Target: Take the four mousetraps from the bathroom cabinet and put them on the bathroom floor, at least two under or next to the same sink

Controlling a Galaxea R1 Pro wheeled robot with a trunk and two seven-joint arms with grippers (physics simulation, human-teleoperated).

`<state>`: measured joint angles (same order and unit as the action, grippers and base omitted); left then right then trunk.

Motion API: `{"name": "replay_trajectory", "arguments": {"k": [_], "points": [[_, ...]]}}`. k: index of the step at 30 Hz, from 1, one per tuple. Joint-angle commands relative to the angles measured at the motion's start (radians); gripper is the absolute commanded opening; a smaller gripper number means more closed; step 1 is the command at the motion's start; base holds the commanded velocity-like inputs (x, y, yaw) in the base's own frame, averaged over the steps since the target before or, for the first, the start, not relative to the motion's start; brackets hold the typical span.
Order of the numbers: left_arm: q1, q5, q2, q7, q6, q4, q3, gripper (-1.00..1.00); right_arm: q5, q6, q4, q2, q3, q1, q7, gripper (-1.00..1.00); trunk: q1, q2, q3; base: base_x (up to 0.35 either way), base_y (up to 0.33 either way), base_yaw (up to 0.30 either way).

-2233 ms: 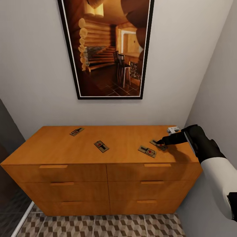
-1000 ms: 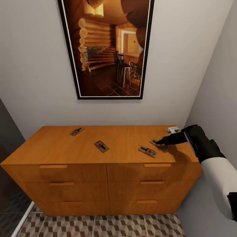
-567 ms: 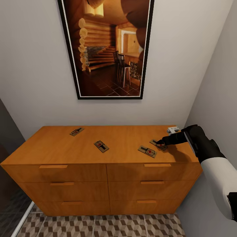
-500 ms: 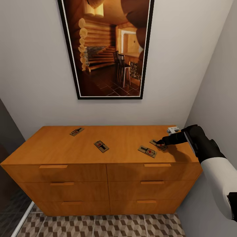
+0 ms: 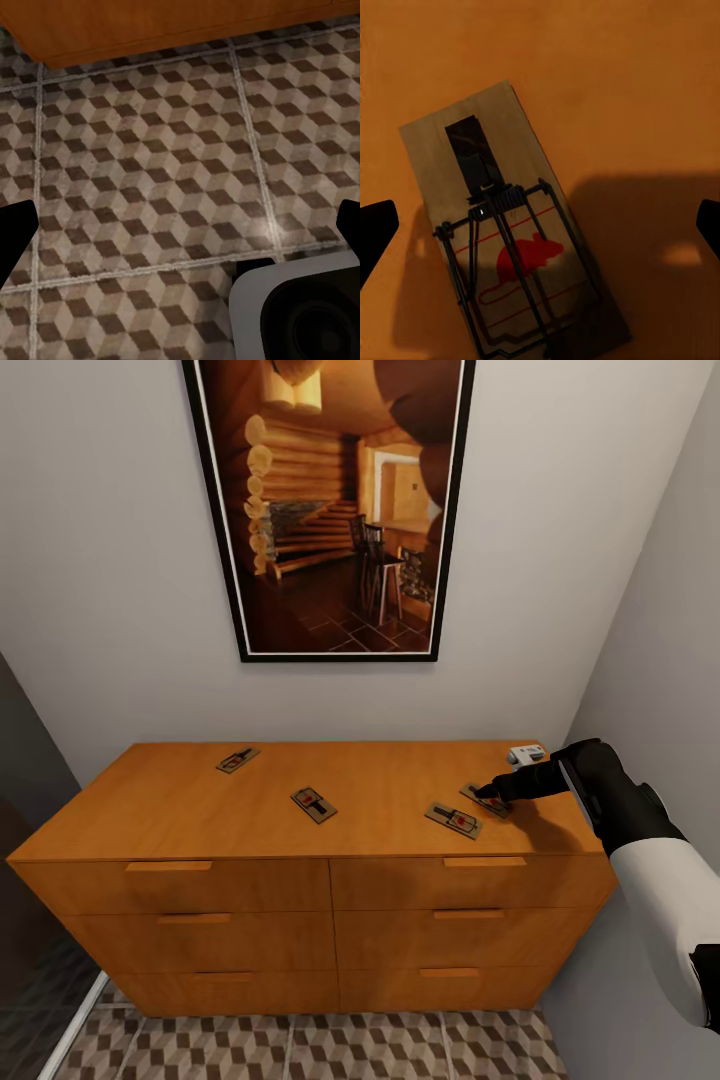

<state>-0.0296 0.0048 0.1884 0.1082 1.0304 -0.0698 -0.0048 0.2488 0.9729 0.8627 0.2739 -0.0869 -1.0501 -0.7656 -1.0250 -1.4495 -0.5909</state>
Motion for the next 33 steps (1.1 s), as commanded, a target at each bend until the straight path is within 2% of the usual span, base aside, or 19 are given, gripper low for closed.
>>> {"name": "replay_trajectory", "arguments": {"k": [1, 14, 33], "points": [[0.000, 0.001, 0.000, 0.004, 0.003, -0.001, 0.000, 1.00, 0.010, 0.001, 0.001, 0.001, -0.002, -0.001, -0.009, 1.00, 0.000, 0.000, -0.001, 0.000, 0.009, 0.000], [0.000, 0.001, 0.000, 0.004, 0.004, -0.001, 0.000, 1.00, 0.010, 0.001, 0.001, 0.001, -0.002, -0.001, -0.009, 1.00, 0.000, 0.000, -0.001, 0.000, 0.111, 0.000], [0.000, 0.001, 0.000, 0.004, 0.004, -0.001, 0.000, 1.00, 0.010, 0.001, -0.002, 0.003, -0.001, -0.001, -0.009, 1.00, 0.000, 0.000, -0.001, 0.000, 0.011, 0.000]]}}
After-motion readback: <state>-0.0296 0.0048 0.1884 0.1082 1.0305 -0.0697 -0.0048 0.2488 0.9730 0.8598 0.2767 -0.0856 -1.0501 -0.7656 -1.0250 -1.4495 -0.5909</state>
